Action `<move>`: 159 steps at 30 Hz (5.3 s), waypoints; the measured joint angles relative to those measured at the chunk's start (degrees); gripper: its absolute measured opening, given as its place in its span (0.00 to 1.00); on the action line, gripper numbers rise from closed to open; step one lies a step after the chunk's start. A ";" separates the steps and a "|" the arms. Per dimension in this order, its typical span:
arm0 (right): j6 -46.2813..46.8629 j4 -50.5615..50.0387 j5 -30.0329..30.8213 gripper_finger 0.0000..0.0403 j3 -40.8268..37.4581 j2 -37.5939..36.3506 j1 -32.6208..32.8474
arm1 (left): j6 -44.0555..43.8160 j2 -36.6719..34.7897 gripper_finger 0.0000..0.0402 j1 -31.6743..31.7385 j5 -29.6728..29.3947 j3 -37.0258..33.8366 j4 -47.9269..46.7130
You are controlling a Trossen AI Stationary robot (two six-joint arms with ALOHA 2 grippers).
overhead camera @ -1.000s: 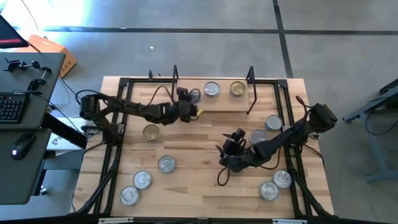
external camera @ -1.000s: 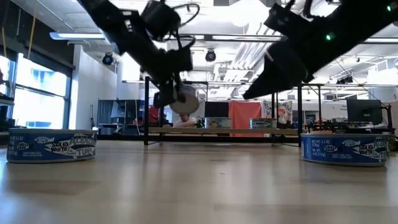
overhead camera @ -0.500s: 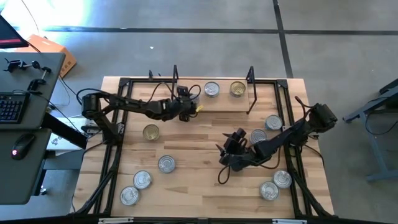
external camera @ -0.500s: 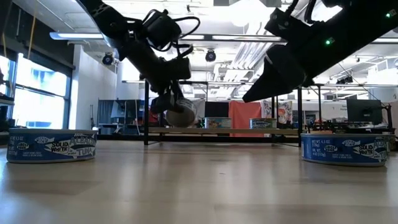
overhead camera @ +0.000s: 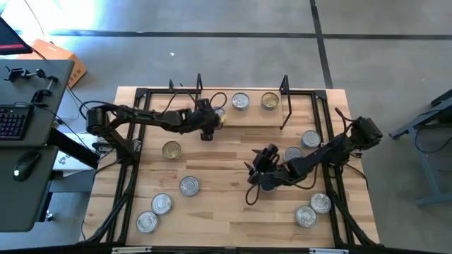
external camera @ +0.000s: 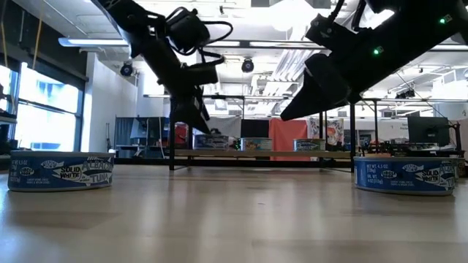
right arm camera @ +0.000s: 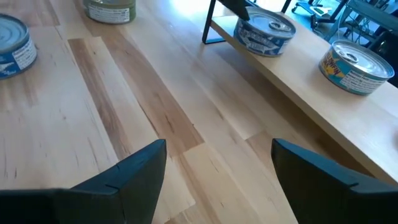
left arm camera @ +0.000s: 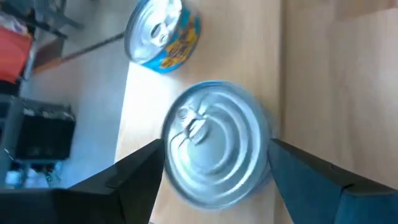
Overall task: Stack canned seafood by type on shelf
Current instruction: Put the blue tuna can on the shelf, then adjust the yellow-blue tuna can on the shelf
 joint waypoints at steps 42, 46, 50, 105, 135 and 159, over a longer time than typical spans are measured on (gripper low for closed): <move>-0.13 0.89 -1.59 0.70 0.00 0.04 -0.85 | 3.85 4.25 0.45 8.85 7.46 1.08 7.40; -0.15 1.11 -1.96 0.70 0.00 0.04 -1.29 | 2.34 2.72 0.43 7.54 7.23 1.49 8.76; -0.14 1.17 -2.00 0.70 0.00 0.04 -1.87 | 0.08 2.82 0.38 6.90 9.46 1.61 7.15; -15.62 -1.20 -30.57 0.49 11.35 -2.66 -22.23 | -9.51 -10.69 0.02 -7.05 -4.76 1.61 -8.52; -19.66 -15.55 -40.04 0.00 30.58 15.25 -44.58 | -63.27 -31.32 0.02 -38.67 -30.96 -10.32 -42.92; -22.53 -8.24 -27.94 0.00 27.69 9.65 -38.47 | -66.13 -31.34 0.02 -43.51 -33.40 -10.30 -43.10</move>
